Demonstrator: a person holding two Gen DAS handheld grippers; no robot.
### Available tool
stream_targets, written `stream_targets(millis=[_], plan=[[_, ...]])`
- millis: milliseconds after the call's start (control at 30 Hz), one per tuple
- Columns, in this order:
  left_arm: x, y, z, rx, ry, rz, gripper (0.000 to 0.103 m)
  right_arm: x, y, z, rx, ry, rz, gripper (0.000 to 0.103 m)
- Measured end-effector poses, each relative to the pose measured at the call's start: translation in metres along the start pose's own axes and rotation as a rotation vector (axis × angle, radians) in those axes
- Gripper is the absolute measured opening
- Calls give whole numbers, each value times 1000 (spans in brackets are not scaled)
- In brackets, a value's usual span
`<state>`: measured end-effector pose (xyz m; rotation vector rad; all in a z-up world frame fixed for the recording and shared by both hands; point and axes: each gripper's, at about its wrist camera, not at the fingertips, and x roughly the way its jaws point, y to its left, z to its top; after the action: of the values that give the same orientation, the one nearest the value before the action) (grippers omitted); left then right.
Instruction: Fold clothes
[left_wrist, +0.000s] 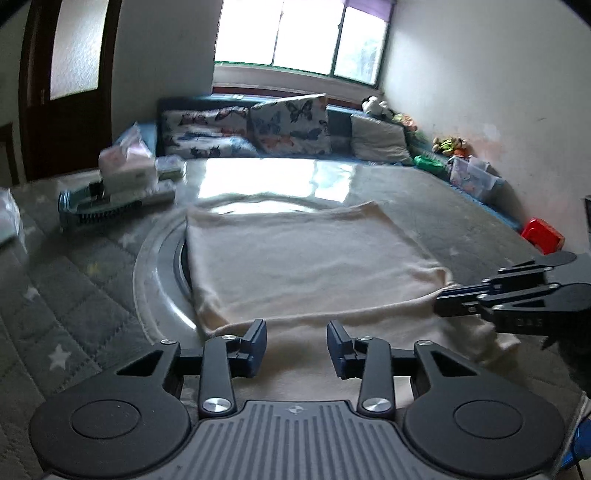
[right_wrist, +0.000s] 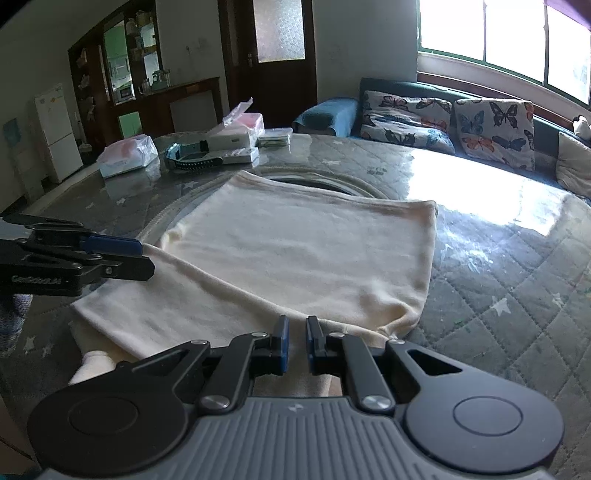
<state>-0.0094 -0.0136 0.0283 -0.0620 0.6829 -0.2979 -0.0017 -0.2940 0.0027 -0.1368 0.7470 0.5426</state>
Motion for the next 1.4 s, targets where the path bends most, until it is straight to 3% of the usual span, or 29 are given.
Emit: stream_targets(millis=[67, 233, 467, 633, 900, 1067, 1133, 1300, 1400], plan=[[5, 8, -3, -15, 18, 11, 32, 3, -2, -2, 5, 10, -2, 9], [-1, 12, 1, -32, 6, -8, 32, 1, -2, 0, -15, 16, -2, 9], [11, 10, 6, 6, 14, 19, 33, 6, 0, 8, -32, 7, 0, 10], [-2, 3, 4, 60, 1, 24, 33, 0, -2, 3, -38, 16, 7, 10], [-39, -19, -19, 248, 5, -5, 36, -21, 12, -16, -117, 41, 36, 10], [-58, -35, -37, 382, 20, 7, 50, -27, 13, -26, -116, 42, 29, 12], [-63, -40, -44, 416, 31, 2, 51, -30, 14, -27, -109, 34, 30, 18], [-66, -55, -62, 523, 45, 10, 51, -34, 14, -32, -102, 30, 26, 19], [-65, -66, -70, 583, 27, 5, 51, -44, 17, -31, -118, 13, 24, 25]])
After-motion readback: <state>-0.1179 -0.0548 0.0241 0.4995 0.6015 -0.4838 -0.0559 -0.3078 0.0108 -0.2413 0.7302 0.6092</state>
